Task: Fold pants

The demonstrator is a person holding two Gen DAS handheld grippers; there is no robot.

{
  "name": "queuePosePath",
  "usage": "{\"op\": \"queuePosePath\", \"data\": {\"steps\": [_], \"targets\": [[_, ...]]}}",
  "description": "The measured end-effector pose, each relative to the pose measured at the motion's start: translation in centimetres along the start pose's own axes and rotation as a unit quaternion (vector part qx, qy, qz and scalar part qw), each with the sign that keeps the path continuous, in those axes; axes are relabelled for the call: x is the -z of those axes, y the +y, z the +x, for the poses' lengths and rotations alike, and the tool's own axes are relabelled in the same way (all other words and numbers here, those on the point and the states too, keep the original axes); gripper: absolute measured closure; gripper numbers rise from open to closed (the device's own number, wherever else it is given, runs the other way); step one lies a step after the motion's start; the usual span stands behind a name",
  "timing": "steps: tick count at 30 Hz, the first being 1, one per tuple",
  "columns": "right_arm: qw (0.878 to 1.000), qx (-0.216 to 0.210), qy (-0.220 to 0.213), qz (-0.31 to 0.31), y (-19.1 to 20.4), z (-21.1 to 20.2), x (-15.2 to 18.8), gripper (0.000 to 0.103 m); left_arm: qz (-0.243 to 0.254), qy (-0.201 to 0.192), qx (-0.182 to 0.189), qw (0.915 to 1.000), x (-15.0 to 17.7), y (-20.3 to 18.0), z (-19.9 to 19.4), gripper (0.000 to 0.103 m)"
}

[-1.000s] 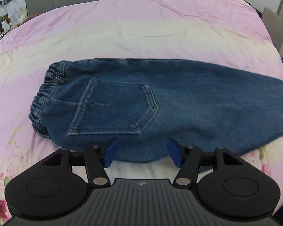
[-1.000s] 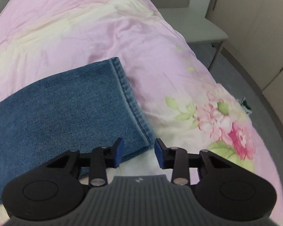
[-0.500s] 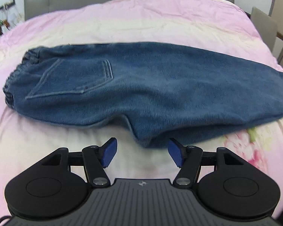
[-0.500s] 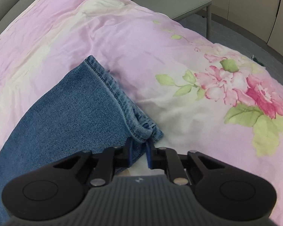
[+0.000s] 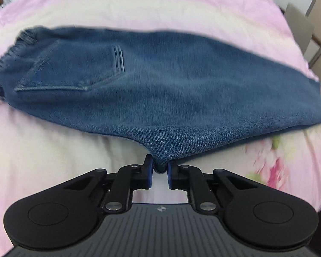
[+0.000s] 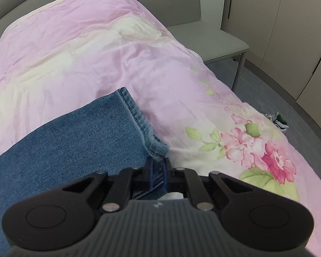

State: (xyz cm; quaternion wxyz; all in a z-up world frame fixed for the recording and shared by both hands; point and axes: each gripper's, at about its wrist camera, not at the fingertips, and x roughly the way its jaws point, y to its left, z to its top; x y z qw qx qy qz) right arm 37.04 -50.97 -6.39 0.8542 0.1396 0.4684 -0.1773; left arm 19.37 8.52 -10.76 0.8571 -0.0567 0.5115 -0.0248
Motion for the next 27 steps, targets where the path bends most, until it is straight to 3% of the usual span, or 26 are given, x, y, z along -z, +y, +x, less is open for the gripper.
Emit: {"op": "queuePosePath", "data": {"steps": [3, 4, 6, 7, 9, 12, 14, 16, 18, 22, 27], "targets": [[1.000, 0.015, 0.004, -0.027, 0.6, 0.4, 0.5, 0.099, -0.006, 0.025, 0.002, 0.9997, 0.1, 0.2, 1.1, 0.089], [0.999, 0.019, 0.003, -0.043, 0.8, 0.3, 0.6, 0.098, -0.007, 0.045, 0.003, 0.9990, 0.0, 0.4, 1.2, 0.101], [0.996, 0.035, -0.005, -0.077, 1.4, -0.4, 1.0, 0.094, -0.012, 0.088, -0.010, 0.9960, 0.9, 1.0, 1.2, 0.103], [0.994, 0.041, -0.016, -0.101, 1.8, -1.1, 1.3, 0.089, -0.008, 0.084, -0.018, 0.9963, 1.3, 1.2, 0.7, 0.103], [0.988, 0.033, -0.029, -0.145, 3.0, -2.6, 2.5, 0.088, -0.004, 0.055, -0.016, 0.9984, 1.2, 1.6, -0.9, 0.103], [0.982, -0.026, -0.029, -0.185, 5.7, -5.0, 5.1, 0.088, 0.001, 0.017, -0.008, 0.9998, -0.1, 1.5, -2.4, 0.102], [0.975, -0.082, -0.024, -0.206, 8.1, -6.5, 7.2, 0.088, -0.008, -0.010, -0.003, 0.9999, -1.3, 1.4, -3.1, 0.094], [0.963, -0.129, -0.022, -0.235, 11.2, -8.0, 9.7, 0.088, -0.019, -0.029, 0.007, 0.9994, -1.8, 1.1, -3.7, 0.071], [0.949, -0.173, -0.021, -0.264, 14.4, -9.3, 12.2, 0.089, -0.026, -0.042, 0.019, 0.9986, -1.9, 0.7, -4.0, 0.060], [0.915, -0.253, -0.009, -0.314, 20.6, -11.3, 17.6, 0.089, -0.040, -0.053, 0.019, 0.9976, -1.9, 0.8, -4.0, 0.058], [0.874, -0.317, 0.001, -0.368, 27.3, -12.7, 24.6, 0.089, -0.070, -0.065, 0.033, 0.9949, -1.7, 2.3, -4.4, 0.058]]}}
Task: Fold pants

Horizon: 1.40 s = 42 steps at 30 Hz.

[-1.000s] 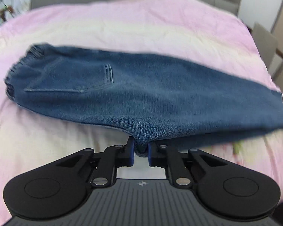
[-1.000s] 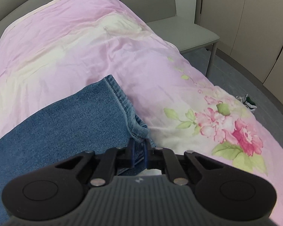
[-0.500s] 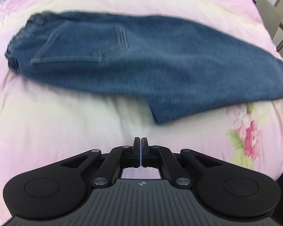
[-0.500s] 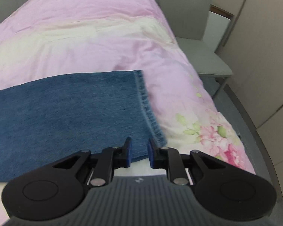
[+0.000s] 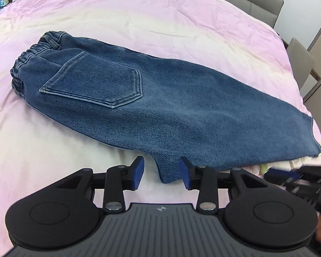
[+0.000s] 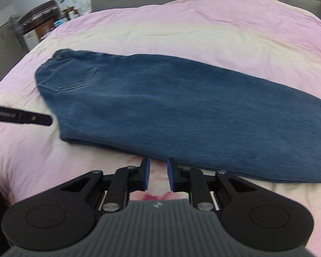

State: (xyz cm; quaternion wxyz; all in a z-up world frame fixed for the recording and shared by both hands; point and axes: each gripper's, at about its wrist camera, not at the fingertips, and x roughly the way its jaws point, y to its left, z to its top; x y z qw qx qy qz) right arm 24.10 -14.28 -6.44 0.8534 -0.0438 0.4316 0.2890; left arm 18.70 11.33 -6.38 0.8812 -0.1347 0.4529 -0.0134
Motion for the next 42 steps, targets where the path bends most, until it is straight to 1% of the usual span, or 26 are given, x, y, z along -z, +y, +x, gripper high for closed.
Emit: {"op": "queuePosePath", "data": {"steps": [3, 5, 8, 10, 12, 14, 16, 18, 20, 22, 25, 27, 29, 30, 31, 33, 34, 35, 36, 37, 38, 39, 40, 42], "targets": [[1.000, -0.023, 0.001, -0.011, 3.4, 2.4, 0.5, 0.089, 0.004, -0.007, 0.003, 1.0000, 0.0, 0.5, 0.2, 0.058], [1.000, -0.024, -0.002, -0.018, 4.8, 3.7, 0.8, 0.089, 0.000, -0.008, 0.006, 0.9999, -0.1, 0.9, 0.6, 0.058], [0.999, -0.025, -0.002, -0.021, 6.4, 5.5, 0.7, 0.089, -0.008, -0.010, 0.014, 0.9998, -0.2, 1.4, 1.3, 0.058], [1.000, -0.023, 0.000, -0.020, 7.0, 6.4, 0.4, 0.092, -0.008, -0.011, 0.019, 0.9997, -0.3, 1.7, 1.5, 0.058], [1.000, -0.018, -0.011, -0.023, 7.4, 6.6, -0.3, 0.092, 0.000, -0.015, 0.022, 0.9996, -0.3, 1.7, 1.2, 0.059], [0.999, -0.020, -0.030, -0.022, 7.3, 5.9, -1.3, 0.092, 0.019, -0.022, 0.036, 0.9989, -0.2, 1.6, 0.8, 0.059], [0.999, -0.015, -0.038, -0.031, 7.2, 5.4, -2.6, 0.092, 0.047, -0.024, 0.051, 0.9973, -0.2, 1.2, 0.4, 0.059], [0.998, -0.007, -0.040, -0.046, 7.2, 5.7, -3.9, 0.092, 0.084, -0.026, 0.064, 0.9941, -0.1, 0.5, 0.1, 0.059], [0.998, -0.008, -0.042, -0.047, 6.7, 6.1, -5.0, 0.092, 0.126, -0.034, 0.062, 0.9894, 0.1, -0.3, -0.1, 0.058], [0.998, -0.015, -0.039, -0.040, 6.1, 6.3, -6.0, 0.093, 0.165, -0.045, 0.064, 0.9832, 0.3, -1.2, -0.1, 0.053], [0.998, -0.018, -0.050, -0.040, 5.5, 6.2, -6.9, 0.094, 0.194, -0.062, 0.071, 0.9765, 0.0, -2.4, 0.2, 0.045], [0.997, -0.022, -0.061, -0.039, 5.3, 5.9, -7.7, 0.094, 0.221, -0.062, 0.077, 0.9702, -0.3, -3.5, 0.6, 0.041], [0.997, -0.030, -0.062, -0.034, 5.1, 5.8, -8.1, 0.094, 0.275, -0.039, 0.080, 0.9573, -0.2, -5.1, 1.6, 0.041], [0.997, -0.029, -0.061, -0.033, 5.0, 5.8, -8.2, 0.094, 0.310, -0.024, 0.075, 0.9476, 0.2, -6.1, 2.1, 0.041], [0.997, -0.027, -0.061, -0.034, 4.9, 5.6, -8.1, 0.094, 0.341, -0.014, 0.064, 0.9378, 0.7, -6.8, 2.4, 0.041], [0.997, -0.030, -0.059, -0.033, 4.4, 5.2, -7.4, 0.094, 0.391, -0.008, 0.034, 0.9198, 1.9, -7.9, 3.2, 0.041], [0.997, -0.031, -0.056, -0.033, 4.1, 5.1, -6.9, 0.093, 0.405, -0.009, 0.020, 0.9140, 2.3, -8.2, 3.5, 0.042], [0.998, -0.032, -0.050, -0.032, 3.8, 5.0, -6.3, 0.093, 0.416, -0.009, 0.006, 0.9092, 2.7, -8.4, 4.0, 0.045], [0.998, -0.032, -0.044, -0.031, 3.5, 4.9, -5.7, 0.093, 0.418, -0.010, -0.010, 0.9084, 2.8, -8.4, 4.4, 0.070], [0.998, -0.035, -0.042, -0.030, 3.2, 4.7, -5.0, 0.093, 0.413, -0.008, -0.018, 0.9106, 2.7, -8.3, 4.6, 0.087], [0.998, -0.038, -0.044, -0.029, 3.0, 4.3, -4.4, 0.093, 0.400, -0.004, -0.005, 0.9164, 2.4, -8.0, 4.4, 0.090], [0.998, -0.039, -0.048, -0.031, 2.9, 3.8, -3.7, 0.093, 0.378, -0.007, 0.009, 0.9258, 1.8, -7.5, 3.9, 0.092], [0.997, -0.039, -0.053, -0.035, 2.8, 3.1, -3.0, 0.090, 0.356, -0.008, 0.024, 0.9341, 1.0, -6.9, 3.5, 0.093], [0.995, -0.049, -0.067, -0.049, 3.0, 1.7, -1.9, 0.089, 0.312, -0.001, 0.053, 0.9484, -0.8, -5.8, 2.9, 0.094]]}}
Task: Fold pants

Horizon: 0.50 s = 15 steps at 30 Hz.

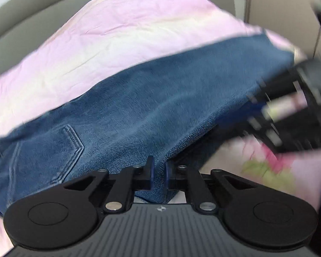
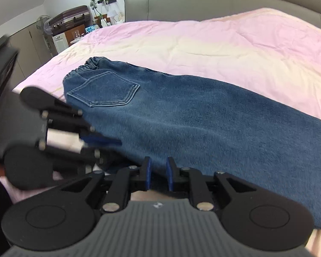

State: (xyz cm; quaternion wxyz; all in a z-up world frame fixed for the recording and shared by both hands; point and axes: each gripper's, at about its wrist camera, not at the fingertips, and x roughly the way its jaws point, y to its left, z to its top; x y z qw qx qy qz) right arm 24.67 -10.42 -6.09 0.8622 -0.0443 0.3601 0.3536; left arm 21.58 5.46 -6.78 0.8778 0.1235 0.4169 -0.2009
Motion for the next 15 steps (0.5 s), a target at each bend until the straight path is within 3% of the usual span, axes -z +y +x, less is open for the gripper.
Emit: {"op": "queuePosePath", "data": {"steps": [2, 11, 13, 15], "targets": [[1.000, -0.015, -0.003, -0.020, 0.8, -0.8, 0.8, 0.089, -0.034, 0.003, 0.021, 0.9992, -0.9, 1.2, -0.4, 0.094], [0.994, -0.083, -0.010, -0.063, 1.7, 3.9, 1.0, 0.086, -0.049, 0.037, 0.056, 0.9966, -2.2, 2.2, -0.5, 0.095], [0.993, -0.097, -0.022, -0.066, 1.2, 4.6, 0.1, 0.073, -0.047, 0.041, 0.056, 0.9965, -2.2, 2.3, -0.3, 0.095], [0.988, -0.137, -0.016, -0.063, 0.7, 5.3, -0.8, 0.071, -0.048, 0.046, 0.059, 0.9960, -2.3, 2.5, -0.1, 0.095]]}}
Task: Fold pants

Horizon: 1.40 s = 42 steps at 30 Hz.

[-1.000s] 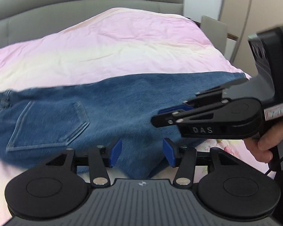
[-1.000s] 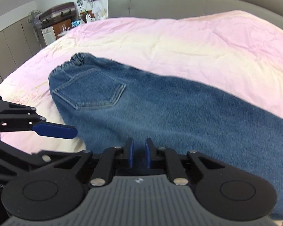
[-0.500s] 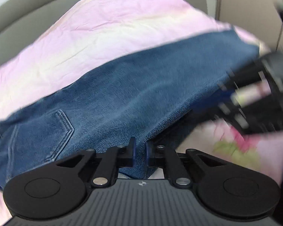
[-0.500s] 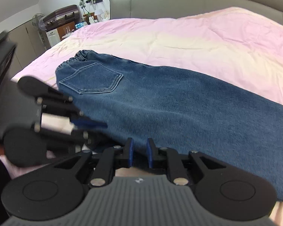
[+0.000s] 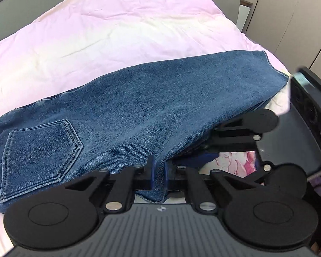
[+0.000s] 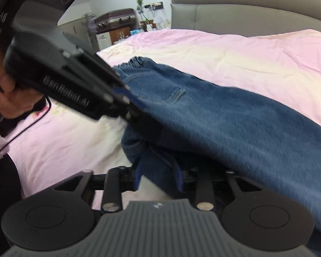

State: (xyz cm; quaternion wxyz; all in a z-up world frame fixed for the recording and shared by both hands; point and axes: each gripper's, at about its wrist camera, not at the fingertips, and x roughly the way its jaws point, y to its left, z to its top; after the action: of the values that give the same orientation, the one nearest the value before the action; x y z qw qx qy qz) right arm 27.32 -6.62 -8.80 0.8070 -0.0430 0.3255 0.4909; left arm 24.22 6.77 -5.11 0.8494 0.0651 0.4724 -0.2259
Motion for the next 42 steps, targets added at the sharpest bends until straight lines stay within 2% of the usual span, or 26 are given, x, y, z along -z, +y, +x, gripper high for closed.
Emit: {"op": "queuePosePath", "data": {"steps": [2, 8, 12, 14, 16, 17, 18, 22, 25, 28, 30, 32, 34, 36, 37, 38, 40, 42], "targets": [[0.999, -0.036, 0.013, -0.007, -0.2, 0.7, -0.5, 0.071, -0.001, 0.004, 0.004, 1.0000, -0.2, 0.2, 0.1, 0.095], [0.994, -0.080, 0.040, -0.066, 0.0, 3.1, -1.8, 0.072, 0.015, 0.009, 0.010, 0.9998, -0.2, 0.2, 0.0, 0.095], [0.987, -0.093, 0.072, -0.114, -0.3, 4.7, -2.9, 0.074, 0.015, 0.008, 0.014, 0.9998, 0.0, 0.6, 0.1, 0.096], [0.985, -0.098, 0.087, -0.110, -0.5, 5.4, -3.4, 0.074, 0.007, 0.005, 0.015, 0.9999, 0.1, 1.1, 0.0, 0.096], [0.986, -0.090, 0.089, -0.107, -0.1, 5.5, -3.3, 0.080, -0.001, -0.003, 0.016, 0.9999, 0.3, 1.5, -0.4, 0.093], [0.987, -0.082, 0.086, -0.107, 0.1, 5.2, -3.1, 0.083, -0.002, -0.004, 0.019, 0.9998, 0.5, 1.8, -0.8, 0.092], [0.988, -0.077, 0.085, -0.106, 0.4, 4.9, -2.9, 0.090, -0.003, -0.006, 0.020, 0.9998, 0.7, 2.1, -1.4, 0.087], [0.993, -0.026, 0.061, -0.101, 2.9, 3.0, -1.7, 0.092, -0.006, -0.013, -0.004, 0.9999, 2.3, 3.8, -4.3, 0.082], [0.990, 0.051, 0.046, -0.124, 6.1, 3.3, 0.3, 0.092, -0.030, -0.005, -0.044, 0.9986, 4.0, 5.8, -5.7, 0.081], [0.980, 0.129, 0.060, -0.140, 9.6, 5.3, 3.7, 0.092, -0.051, 0.009, -0.080, 0.9955, 5.5, 7.1, -6.0, 0.081], [0.973, 0.171, 0.051, -0.146, 10.9, 6.3, 5.2, 0.092, -0.046, 0.016, -0.100, 0.9938, 6.2, 7.2, -5.9, 0.081], [0.962, 0.207, 0.052, -0.170, 12.2, 7.2, 5.8, 0.092, -0.042, 0.019, -0.105, 0.9934, 6.5, 6.8, -5.4, 0.081], [0.947, 0.243, 0.057, -0.200, 13.6, 8.0, 6.1, 0.092, -0.041, 0.016, -0.095, 0.9945, 6.5, 5.8, -4.7, 0.081], [0.941, 0.257, 0.066, -0.211, 14.3, 7.8, 6.3, 0.092, -0.031, 0.005, -0.084, 0.9959, 6.5, 4.3, -4.3, 0.081], [0.948, 0.239, 0.074, -0.198, 14.3, 7.1, 6.2, 0.103, -0.026, -0.002, -0.079, 0.9965, 6.3, 3.6, -3.8, 0.081], [0.952, 0.226, 0.079, -0.188, 14.2, 6.5, 6.2, 0.103, -0.026, -0.008, -0.076, 0.9967, 6.2, 3.0, -3.5, 0.081], [0.948, 0.239, 0.078, -0.193, 14.2, 4.3, 6.5, 0.103, -0.038, -0.023, -0.065, 0.9969, 6.0, 2.1, -2.8, 0.081], [0.956, 0.236, 0.077, -0.159, 12.9, 1.5, 6.2, 0.103, -0.056, -0.031, -0.057, 0.9963, 5.5, 1.5, -2.0, 0.081]]}}
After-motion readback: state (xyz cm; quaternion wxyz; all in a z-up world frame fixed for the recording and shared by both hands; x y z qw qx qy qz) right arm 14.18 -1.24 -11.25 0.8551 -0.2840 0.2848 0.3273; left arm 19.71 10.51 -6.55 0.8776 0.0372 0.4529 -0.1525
